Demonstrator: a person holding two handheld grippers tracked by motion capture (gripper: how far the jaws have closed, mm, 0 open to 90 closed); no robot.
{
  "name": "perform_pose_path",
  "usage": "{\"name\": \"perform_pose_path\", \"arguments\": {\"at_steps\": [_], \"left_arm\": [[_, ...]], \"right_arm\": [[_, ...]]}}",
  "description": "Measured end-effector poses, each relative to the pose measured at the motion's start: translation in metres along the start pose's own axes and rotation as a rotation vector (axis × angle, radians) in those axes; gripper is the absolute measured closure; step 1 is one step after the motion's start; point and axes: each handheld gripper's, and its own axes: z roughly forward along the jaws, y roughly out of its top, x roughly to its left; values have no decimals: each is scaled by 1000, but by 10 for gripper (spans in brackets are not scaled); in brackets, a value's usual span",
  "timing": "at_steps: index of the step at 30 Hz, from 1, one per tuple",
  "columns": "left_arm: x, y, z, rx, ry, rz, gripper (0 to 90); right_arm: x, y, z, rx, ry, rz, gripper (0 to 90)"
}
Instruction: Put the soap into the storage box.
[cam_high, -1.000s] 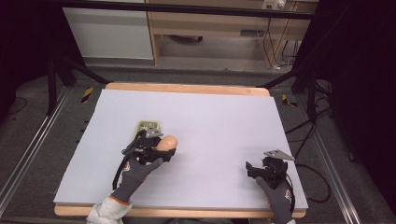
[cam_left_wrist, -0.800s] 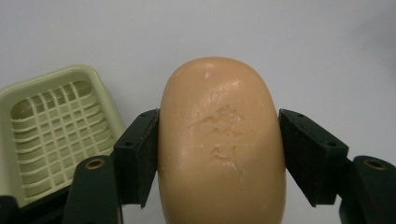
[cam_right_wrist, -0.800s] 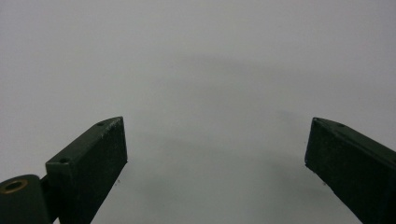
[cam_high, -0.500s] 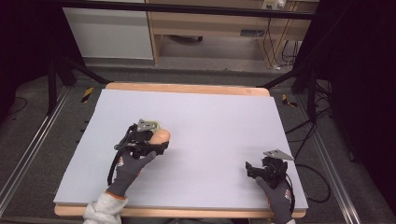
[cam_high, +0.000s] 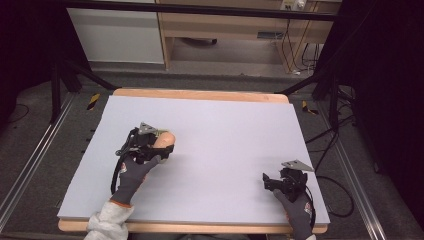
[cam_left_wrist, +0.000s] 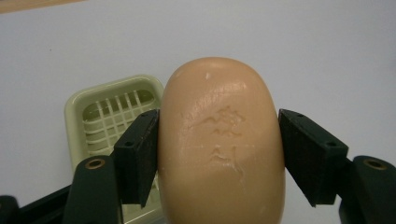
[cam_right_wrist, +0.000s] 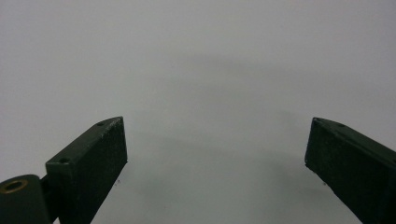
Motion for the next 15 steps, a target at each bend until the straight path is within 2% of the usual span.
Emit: {"name": "perform_pose_path", "arguments": {"at_steps": [7, 15], "left_arm": [[9, 1, 4, 1, 15, -23, 320], [16, 3, 10, 9, 36, -31, 321]], "right_arm": [[0, 0, 0, 0, -1, -4, 60], [0, 0, 1, 1, 1, -1, 60]]}}
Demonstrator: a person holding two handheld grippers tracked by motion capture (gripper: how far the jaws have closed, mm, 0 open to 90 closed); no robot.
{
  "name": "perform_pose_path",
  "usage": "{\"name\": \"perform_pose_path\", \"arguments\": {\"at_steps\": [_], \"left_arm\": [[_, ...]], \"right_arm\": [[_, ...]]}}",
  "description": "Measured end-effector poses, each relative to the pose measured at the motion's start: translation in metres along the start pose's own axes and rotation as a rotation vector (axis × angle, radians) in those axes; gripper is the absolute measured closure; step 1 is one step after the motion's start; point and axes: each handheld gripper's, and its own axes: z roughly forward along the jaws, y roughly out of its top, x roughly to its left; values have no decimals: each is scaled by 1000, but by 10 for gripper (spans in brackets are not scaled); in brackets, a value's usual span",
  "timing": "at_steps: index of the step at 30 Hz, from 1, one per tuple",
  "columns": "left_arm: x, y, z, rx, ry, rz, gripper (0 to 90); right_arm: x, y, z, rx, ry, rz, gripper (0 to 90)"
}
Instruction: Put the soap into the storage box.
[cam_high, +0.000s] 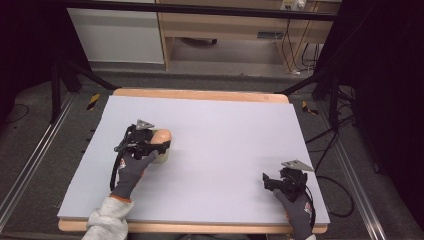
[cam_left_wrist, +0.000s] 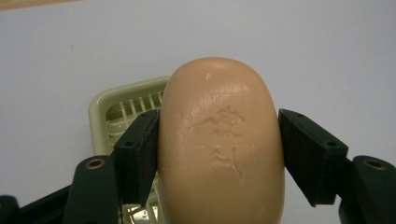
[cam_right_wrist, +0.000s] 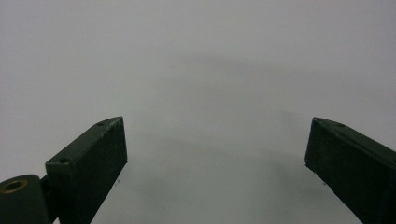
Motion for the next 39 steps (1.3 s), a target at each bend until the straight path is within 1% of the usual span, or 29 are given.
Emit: {"name": "perform_pose_path", "arguments": {"at_steps": [1, 4, 5, 6, 14, 22, 23, 26, 32, 38, 39], "left_arm": [[1, 0, 1, -1, 4, -3, 321], [4, 0, 3, 9, 17, 3, 321], [4, 0, 5, 5, 20, -7, 321], [5, 0, 5, 8, 20, -5, 321], [13, 1, 11, 5, 29, -28, 321], [20, -2, 18, 21, 44, -40, 321], [22, -2, 18, 29, 45, -36, 321], [24, -3, 19, 27, 51, -45, 321], [28, -5, 25, 40, 57, -43, 321], [32, -8, 30, 50, 63, -54, 322], [33, -9, 31, 54, 63, -50, 322]], "right_arm": [[0, 0, 0, 2, -1, 4, 60], [0, 0, 0, 2, 0, 6, 60], [0, 0, 0, 2, 2, 6, 60], [0, 0, 0, 2, 2, 5, 60], [1, 0, 1, 2, -1, 5, 59], [0, 0, 1, 4, 1, 7, 59], [0, 0, 1, 4, 1, 7, 59], [0, 0, 1, 5, 1, 8, 59], [0, 0, 1, 5, 2, 11, 59], [0, 0, 1, 6, 2, 13, 59], [0, 0, 1, 6, 2, 13, 59]]}}
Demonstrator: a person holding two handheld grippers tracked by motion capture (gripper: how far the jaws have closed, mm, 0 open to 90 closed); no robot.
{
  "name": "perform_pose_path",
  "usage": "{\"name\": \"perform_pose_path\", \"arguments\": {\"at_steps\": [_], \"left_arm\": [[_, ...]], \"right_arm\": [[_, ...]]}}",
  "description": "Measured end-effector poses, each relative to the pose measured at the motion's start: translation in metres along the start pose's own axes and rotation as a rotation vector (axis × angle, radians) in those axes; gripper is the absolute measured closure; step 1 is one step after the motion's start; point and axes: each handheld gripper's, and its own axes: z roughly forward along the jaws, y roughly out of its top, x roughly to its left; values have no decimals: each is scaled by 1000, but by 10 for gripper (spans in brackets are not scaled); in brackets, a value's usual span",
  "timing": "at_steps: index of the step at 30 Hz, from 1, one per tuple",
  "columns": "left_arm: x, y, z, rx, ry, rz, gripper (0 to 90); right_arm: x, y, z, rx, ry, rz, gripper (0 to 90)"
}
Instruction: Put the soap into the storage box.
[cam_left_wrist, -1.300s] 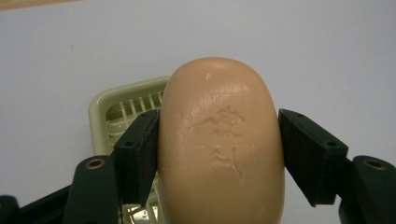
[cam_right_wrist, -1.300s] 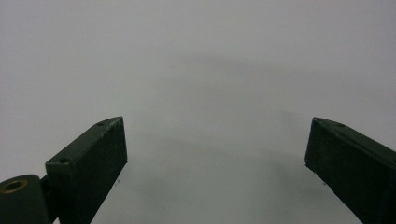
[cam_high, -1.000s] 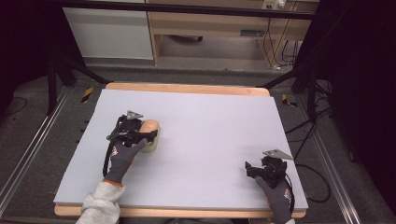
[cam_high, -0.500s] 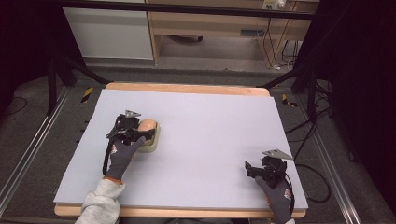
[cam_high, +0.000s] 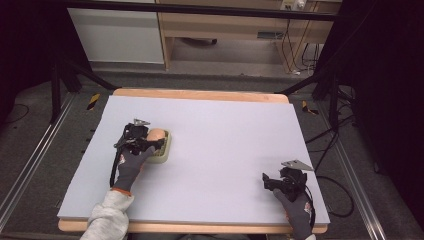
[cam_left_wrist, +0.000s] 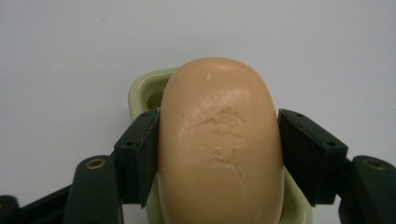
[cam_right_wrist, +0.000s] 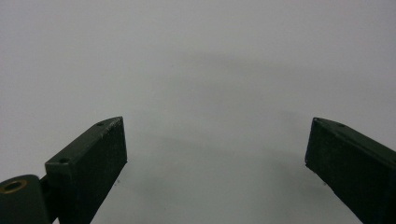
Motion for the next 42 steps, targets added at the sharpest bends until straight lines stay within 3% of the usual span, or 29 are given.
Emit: {"name": "perform_pose_path", "arguments": {"at_steps": [29, 42], "left_arm": [[-6, -5, 12, 41, 12, 19, 321], [-5, -5, 12, 43, 14, 7, 322]], "right_arm": [[0, 0, 0, 2, -2, -4, 59], [0, 0, 0, 3, -2, -6, 59]]}}
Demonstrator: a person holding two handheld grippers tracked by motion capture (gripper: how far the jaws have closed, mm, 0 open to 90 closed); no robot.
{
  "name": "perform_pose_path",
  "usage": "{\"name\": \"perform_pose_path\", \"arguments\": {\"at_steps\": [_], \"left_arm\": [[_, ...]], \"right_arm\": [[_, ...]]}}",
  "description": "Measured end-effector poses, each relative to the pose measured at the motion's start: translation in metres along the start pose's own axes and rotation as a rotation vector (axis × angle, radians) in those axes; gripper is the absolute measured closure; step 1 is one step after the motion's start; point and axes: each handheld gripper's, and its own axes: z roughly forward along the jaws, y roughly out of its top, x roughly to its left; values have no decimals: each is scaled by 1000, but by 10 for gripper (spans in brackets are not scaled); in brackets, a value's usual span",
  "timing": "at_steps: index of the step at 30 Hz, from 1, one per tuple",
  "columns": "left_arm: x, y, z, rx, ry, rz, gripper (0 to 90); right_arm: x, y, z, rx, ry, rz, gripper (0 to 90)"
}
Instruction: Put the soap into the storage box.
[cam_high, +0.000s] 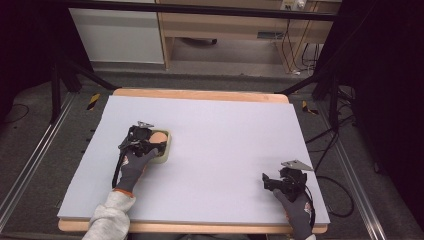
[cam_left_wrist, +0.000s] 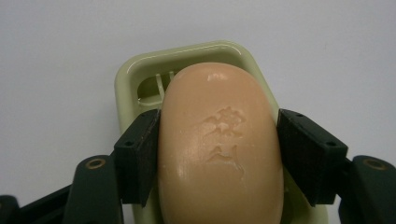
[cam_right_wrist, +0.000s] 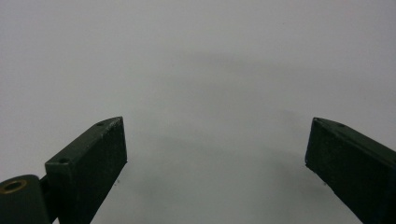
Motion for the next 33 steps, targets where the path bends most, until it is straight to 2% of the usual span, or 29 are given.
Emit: {"name": "perform_pose_path", "arguments": {"at_steps": [10, 13, 20, 33], "left_arm": [[0, 1, -10, -26, -14, -5, 294], [0, 2, -16, -43, -33, -9, 294], [-8, -1, -30, -70, -54, 10, 292], [-17, -23, -53, -93, -91, 54, 287]], "right_arm": [[0, 0, 0, -3, -1, -5, 58], [0, 0, 0, -3, -3, -2, 59], [-1, 0, -1, -7, -8, -3, 58], [-4, -1, -3, -7, -14, 15, 58]]}}
